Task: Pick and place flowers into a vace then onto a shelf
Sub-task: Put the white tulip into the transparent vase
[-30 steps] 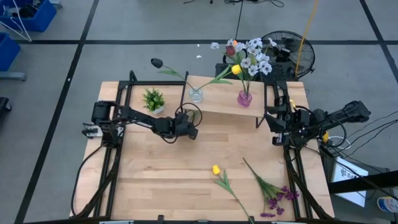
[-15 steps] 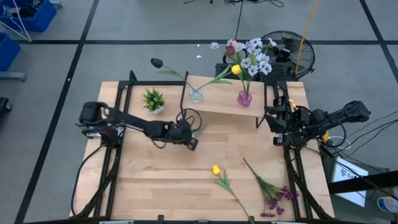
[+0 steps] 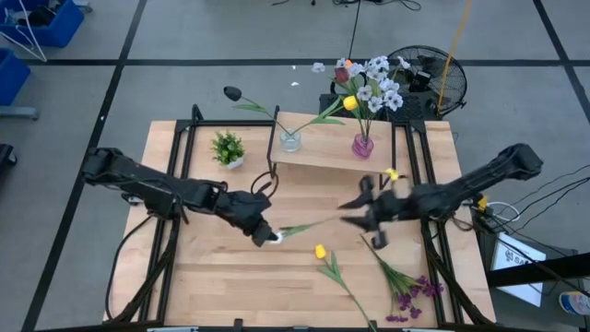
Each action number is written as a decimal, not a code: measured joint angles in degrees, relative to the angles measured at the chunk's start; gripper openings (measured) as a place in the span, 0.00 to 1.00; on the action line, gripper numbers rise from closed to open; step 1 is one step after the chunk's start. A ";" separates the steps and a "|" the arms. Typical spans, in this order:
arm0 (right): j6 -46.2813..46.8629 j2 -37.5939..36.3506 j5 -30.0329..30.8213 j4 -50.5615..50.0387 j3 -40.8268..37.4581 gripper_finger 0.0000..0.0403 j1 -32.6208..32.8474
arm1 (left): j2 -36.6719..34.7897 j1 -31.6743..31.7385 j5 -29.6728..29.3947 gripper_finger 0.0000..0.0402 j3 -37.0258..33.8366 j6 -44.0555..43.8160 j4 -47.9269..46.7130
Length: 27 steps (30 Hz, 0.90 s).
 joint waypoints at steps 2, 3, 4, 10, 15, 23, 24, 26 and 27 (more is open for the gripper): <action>0.10 5.09 -1.52 -6.48 5.25 0.29 -0.02 | 0.12 0.04 0.38 0.00 0.00 -0.84 -0.50; -0.11 7.31 -2.29 -10.45 7.94 0.29 -0.15 | 0.30 0.02 0.44 0.00 0.00 -0.92 -0.80; -0.16 9.35 -2.56 -15.11 10.72 0.29 -0.35 | 0.49 0.00 0.41 0.00 0.00 -0.88 -1.05; 1.72 19.03 -6.26 -31.37 19.40 0.29 -2.91 | 0.58 0.20 -2.99 0.01 0.00 0.69 -1.30; 1.53 24.56 -8.49 -28.98 19.84 0.29 -4.90 | 0.58 0.35 -3.76 0.01 0.00 0.84 -1.14; -4.42 28.68 -8.01 -28.32 19.84 0.29 -7.58 | 0.58 0.26 -2.66 0.01 0.00 2.19 -1.46; -4.58 28.92 -7.93 -27.87 19.82 0.29 -7.85 | 0.58 0.26 -2.66 0.01 0.00 2.50 -1.64; -4.90 28.92 -7.97 -26.55 19.82 0.29 -8.21 | 0.58 0.26 -2.63 0.01 0.00 2.50 -2.23; -5.03 28.86 -8.00 -26.06 19.82 0.29 -8.40 | 0.58 0.26 -2.61 0.01 0.00 2.52 -2.31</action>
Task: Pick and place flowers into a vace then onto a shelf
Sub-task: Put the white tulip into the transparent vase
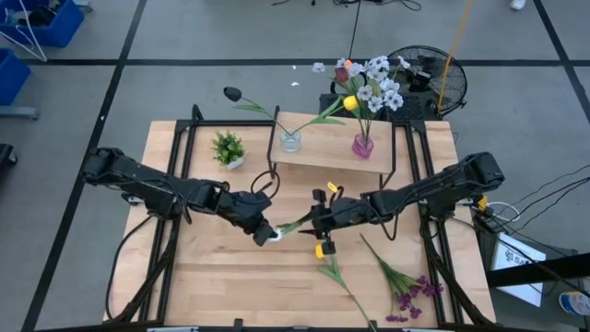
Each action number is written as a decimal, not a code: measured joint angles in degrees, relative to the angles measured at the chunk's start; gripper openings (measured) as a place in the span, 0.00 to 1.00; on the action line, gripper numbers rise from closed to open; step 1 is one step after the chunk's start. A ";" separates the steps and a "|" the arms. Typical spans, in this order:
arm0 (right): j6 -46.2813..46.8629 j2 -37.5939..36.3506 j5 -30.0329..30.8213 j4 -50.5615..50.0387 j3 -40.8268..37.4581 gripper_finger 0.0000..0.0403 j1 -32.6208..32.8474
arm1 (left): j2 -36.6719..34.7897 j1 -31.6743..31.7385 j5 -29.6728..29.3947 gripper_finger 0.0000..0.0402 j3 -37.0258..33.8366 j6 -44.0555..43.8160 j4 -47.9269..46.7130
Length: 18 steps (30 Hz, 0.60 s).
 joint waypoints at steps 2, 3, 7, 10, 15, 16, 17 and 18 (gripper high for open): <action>-0.64 -0.02 -0.02 0.00 -0.02 0.29 -0.51 | 0.00 0.00 0.28 0.02 0.00 0.22 0.21; -1.08 0.03 -0.02 0.06 -0.24 0.29 -0.74 | 0.00 0.00 0.66 0.02 0.00 0.23 0.52; -0.87 0.03 -0.36 0.35 -1.42 0.29 -1.74 | 0.00 0.00 1.42 0.01 0.00 0.35 2.56; 0.30 0.03 -0.54 0.21 -2.11 0.29 -1.76 | 0.00 0.00 1.44 0.02 0.00 0.38 2.76; -1.04 0.18 -3.48 0.33 -2.27 0.29 -1.72 | 0.00 0.48 1.55 0.02 0.00 0.38 3.34; -1.57 0.21 -3.42 0.33 -2.31 0.29 -1.72 | 0.00 0.48 1.55 0.02 0.00 0.38 3.60; -1.83 0.21 -3.34 0.37 -2.32 0.29 -1.74 | 0.00 0.48 1.57 0.03 0.00 0.38 3.81; -1.83 0.21 -3.31 0.59 -2.32 0.28 -1.81 | 0.00 0.48 1.74 0.04 0.00 0.42 3.98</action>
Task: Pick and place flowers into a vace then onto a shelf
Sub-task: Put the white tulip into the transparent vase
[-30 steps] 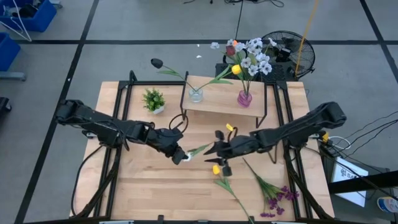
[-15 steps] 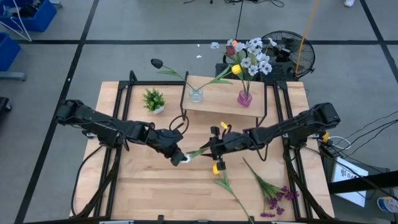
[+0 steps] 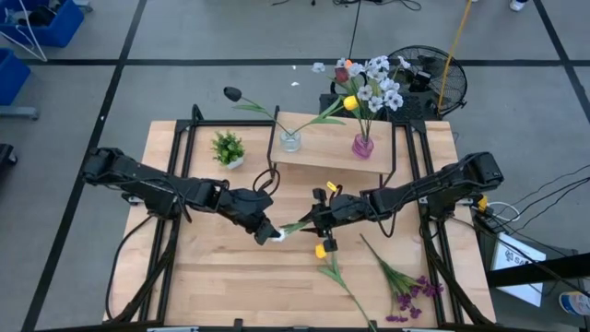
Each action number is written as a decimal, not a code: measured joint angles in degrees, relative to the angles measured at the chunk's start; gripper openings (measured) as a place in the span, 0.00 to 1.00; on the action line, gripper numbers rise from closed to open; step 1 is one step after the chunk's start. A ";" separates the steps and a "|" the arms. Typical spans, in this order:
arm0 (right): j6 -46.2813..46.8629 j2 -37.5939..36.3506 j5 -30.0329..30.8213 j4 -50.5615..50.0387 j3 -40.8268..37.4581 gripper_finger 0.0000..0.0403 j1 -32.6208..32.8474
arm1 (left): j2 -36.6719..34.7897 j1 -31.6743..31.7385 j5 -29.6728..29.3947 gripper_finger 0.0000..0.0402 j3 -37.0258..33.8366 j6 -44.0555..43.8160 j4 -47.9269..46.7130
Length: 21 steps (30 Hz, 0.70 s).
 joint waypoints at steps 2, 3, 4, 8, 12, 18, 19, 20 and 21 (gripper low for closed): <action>0.71 0.00 -0.01 0.18 0.00 0.24 -0.24 | 0.00 -0.02 0.57 0.04 0.00 0.74 0.13; 1.26 0.00 -0.01 0.18 0.00 0.22 -0.30 | 0.00 -0.02 0.78 0.03 0.00 1.22 0.05; 1.89 0.00 -0.03 0.15 0.00 0.19 -0.30 | 0.00 -0.02 0.88 0.03 0.00 1.88 0.05; 2.40 0.00 -1.71 0.04 -0.01 0.04 -0.30 | 0.00 -0.02 0.98 0.04 0.00 5.33 -0.08; 3.35 0.02 -4.51 -0.11 -0.04 0.03 -0.20 | -0.01 -0.07 0.34 0.11 0.00 9.50 -0.41; 7.01 0.02 -6.83 -1.89 -0.04 0.01 0.36 | -0.02 -0.39 -0.85 0.25 0.00 14.12 -1.46; 8.06 0.02 -8.38 -2.58 -0.04 0.01 0.38 | -0.02 -0.42 -0.87 0.28 0.00 14.35 -1.48; 9.25 0.02 -10.29 -3.25 -0.04 0.01 0.45 | -0.02 -0.44 -0.85 0.30 0.00 14.44 -1.48; 10.39 0.02 -11.72 -4.00 -0.04 0.02 0.58 | -0.02 -0.44 -0.85 0.32 0.00 14.49 -1.48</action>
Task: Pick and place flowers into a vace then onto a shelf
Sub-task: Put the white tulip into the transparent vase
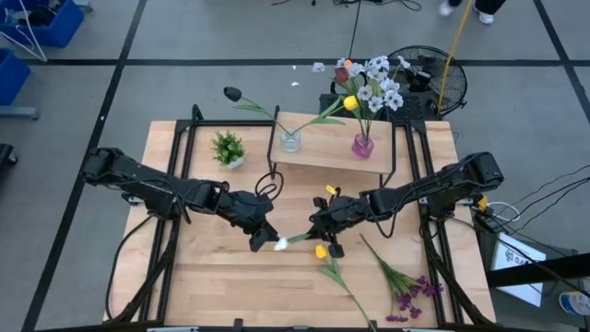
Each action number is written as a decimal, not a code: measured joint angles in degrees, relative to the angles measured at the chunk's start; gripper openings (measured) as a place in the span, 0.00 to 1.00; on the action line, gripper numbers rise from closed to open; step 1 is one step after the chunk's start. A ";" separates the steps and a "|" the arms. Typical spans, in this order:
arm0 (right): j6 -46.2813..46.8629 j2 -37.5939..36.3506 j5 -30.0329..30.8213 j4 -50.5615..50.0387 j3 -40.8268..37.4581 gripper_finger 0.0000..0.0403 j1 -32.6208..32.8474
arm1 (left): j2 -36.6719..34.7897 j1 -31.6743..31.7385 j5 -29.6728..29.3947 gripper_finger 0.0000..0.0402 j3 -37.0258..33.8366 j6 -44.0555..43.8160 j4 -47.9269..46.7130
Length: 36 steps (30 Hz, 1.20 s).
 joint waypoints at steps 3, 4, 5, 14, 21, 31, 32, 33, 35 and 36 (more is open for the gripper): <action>3.73 0.00 -0.28 -2.06 0.00 0.02 0.99 | 0.00 0.01 -0.09 0.38 0.00 0.05 0.00; 4.76 0.00 -0.20 -2.17 0.00 0.02 1.23 | 0.00 0.02 -0.14 0.39 0.00 0.05 0.00; 5.62 0.00 -0.07 -2.07 0.00 0.02 1.42 | 0.00 0.02 -0.41 0.41 0.00 0.04 0.00; 18.45 -2.56 31.81 4.00 0.02 0.02 0.55 | 0.00 -1.02 -6.03 0.42 0.00 -5.59 -0.33; 25.03 -8.37 42.76 14.09 0.02 0.02 -1.28 | 0.00 -3.36 -12.45 0.42 0.02 -7.30 0.91; 23.02 -8.51 26.59 33.20 0.04 0.02 -1.24 | -0.07 -3.22 -32.46 0.42 0.05 18.16 40.95; 23.13 -8.44 26.50 34.10 0.06 0.02 -1.25 | -0.13 -3.30 -33.50 0.42 0.02 21.76 43.86; 23.20 -8.54 25.86 34.58 0.22 0.02 -1.28 | -0.02 -3.28 -34.34 0.42 -0.02 24.94 46.45; 23.20 -8.68 23.07 36.23 0.11 0.02 -1.34 | -0.57 -3.19 -36.18 0.42 -0.02 28.49 48.38; 23.21 -8.49 21.21 36.74 0.11 0.02 -1.30 | -1.01 -3.15 -37.20 0.42 0.00 28.96 48.50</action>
